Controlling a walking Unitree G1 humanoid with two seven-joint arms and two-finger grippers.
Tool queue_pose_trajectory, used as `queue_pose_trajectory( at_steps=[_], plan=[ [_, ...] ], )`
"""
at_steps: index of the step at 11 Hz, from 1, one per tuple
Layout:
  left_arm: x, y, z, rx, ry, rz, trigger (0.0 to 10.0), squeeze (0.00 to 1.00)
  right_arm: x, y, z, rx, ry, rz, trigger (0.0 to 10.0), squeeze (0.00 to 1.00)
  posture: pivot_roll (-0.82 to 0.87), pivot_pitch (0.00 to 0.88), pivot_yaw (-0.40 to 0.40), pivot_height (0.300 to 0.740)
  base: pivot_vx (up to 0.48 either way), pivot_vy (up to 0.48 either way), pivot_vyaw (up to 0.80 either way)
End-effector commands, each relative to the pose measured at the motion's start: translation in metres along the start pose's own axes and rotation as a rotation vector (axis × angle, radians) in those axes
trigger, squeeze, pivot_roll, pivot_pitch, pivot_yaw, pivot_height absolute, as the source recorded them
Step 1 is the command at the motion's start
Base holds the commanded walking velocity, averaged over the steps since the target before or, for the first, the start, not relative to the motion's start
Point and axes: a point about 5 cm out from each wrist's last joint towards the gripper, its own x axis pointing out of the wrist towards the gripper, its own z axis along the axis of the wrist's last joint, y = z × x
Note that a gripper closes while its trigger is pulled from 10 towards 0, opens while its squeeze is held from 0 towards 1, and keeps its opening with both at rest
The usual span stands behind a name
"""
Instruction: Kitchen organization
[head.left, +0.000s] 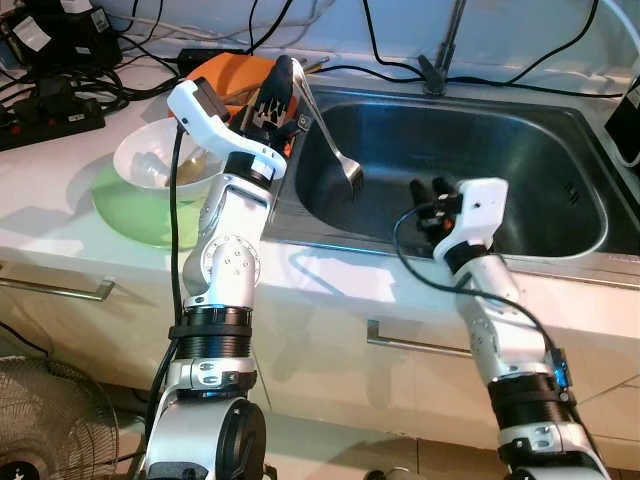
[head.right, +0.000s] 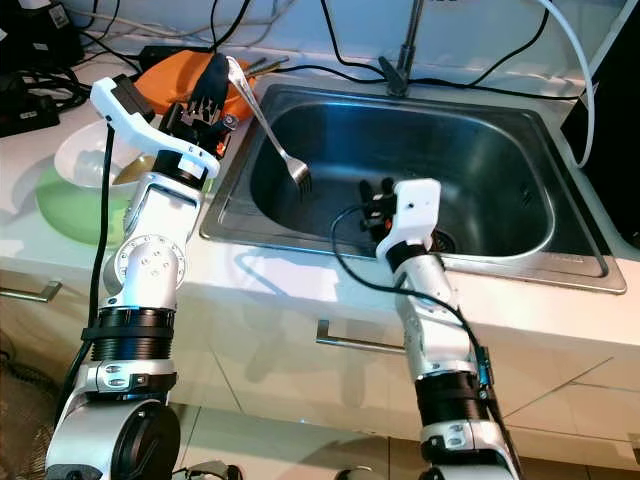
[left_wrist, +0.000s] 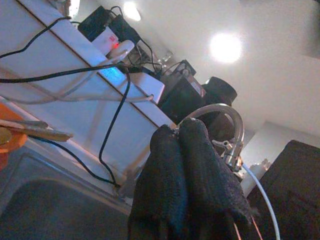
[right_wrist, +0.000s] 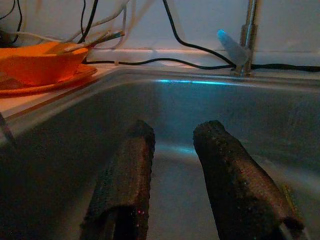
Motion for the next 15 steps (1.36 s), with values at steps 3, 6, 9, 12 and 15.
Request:
queue_pose_trajectory(
  at_steps=[3,6,9,12,15],
  plan=[
    [-0.004,0.003,-0.004,-0.187,-0.046,0.04,10.0,0.0,0.001,-0.005,0.001,0.012,0.007,-0.013,10.0,0.0,0.0,0.037,0.018,0.74,0.0,0.0,0.0],
    [-0.012,0.013,-0.014,-0.343,-0.051,0.072,10.0,0.0,0.002,-0.01,0.004,0.007,0.001,-0.018,10.0,0.0,0.0,0.043,0.016,0.74,0.0,0.0,0.0],
    [-0.016,0.015,-0.033,-0.397,0.006,0.089,10.0,0.0,0.001,-0.011,0.003,0.008,0.001,-0.024,10.0,0.0,0.0,0.045,0.016,0.74,0.0,0.0,0.0],
    [-0.021,0.022,-0.052,-0.49,0.054,0.129,10.0,0.0,0.002,-0.011,0.003,0.013,-0.003,-0.032,10.0,0.0,0.0,0.048,0.022,0.74,0.0,0.0,0.0],
    [-0.026,0.027,-0.063,-0.56,0.058,0.172,10.0,0.0,0.002,-0.013,0.005,0.01,-0.007,-0.039,10.0,0.0,0.0,0.048,0.021,0.74,0.0,0.0,0.0]
  ],
)
